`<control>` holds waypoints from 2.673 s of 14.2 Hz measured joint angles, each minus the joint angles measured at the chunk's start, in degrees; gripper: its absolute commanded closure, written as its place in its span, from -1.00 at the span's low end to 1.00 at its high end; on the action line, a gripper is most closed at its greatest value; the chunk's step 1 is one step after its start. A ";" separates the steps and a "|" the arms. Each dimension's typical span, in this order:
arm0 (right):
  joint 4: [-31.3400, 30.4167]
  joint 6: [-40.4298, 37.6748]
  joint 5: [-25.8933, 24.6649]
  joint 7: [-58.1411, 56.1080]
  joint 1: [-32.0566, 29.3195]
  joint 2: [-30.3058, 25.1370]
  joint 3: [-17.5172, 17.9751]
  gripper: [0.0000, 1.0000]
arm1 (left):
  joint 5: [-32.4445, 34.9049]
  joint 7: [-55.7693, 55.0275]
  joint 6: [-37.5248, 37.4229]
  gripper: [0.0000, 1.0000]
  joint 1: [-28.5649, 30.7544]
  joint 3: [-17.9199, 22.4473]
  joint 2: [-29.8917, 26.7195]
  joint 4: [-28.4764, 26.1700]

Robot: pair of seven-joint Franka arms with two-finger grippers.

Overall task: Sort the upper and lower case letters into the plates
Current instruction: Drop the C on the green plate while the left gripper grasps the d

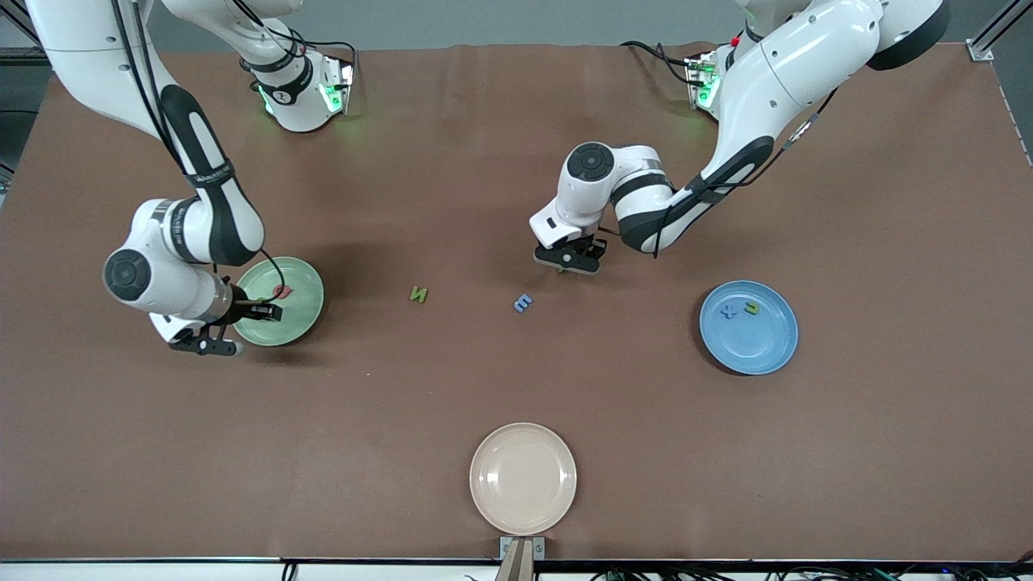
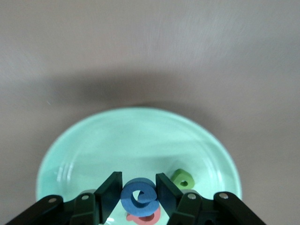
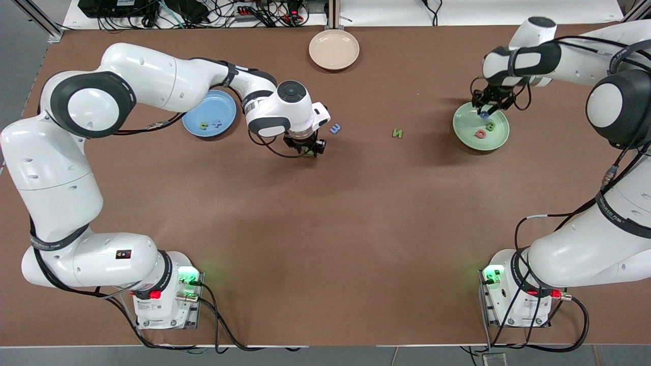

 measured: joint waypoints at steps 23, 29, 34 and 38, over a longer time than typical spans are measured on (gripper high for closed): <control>1.49 -9.10 0.05 10.33 4.91 -3.96 0.28 -1.00 | -3.28 8.70 -16.41 0.90 18.10 -13.62 -1.58 5.11; 8.25 -13.81 0.14 28.69 14.59 -5.12 1.48 -1.00 | -3.10 21.11 -20.97 0.90 35.98 -17.98 -1.63 4.20; 7.24 -3.85 0.13 43.64 25.80 -2.44 1.63 -1.00 | 5.66 25.48 -20.97 0.90 43.18 -16.15 -1.27 2.80; 4.70 6.06 0.13 44.25 28.64 1.80 1.59 -1.00 | 7.37 30.70 -17.70 0.90 42.98 -10.92 -0.05 2.78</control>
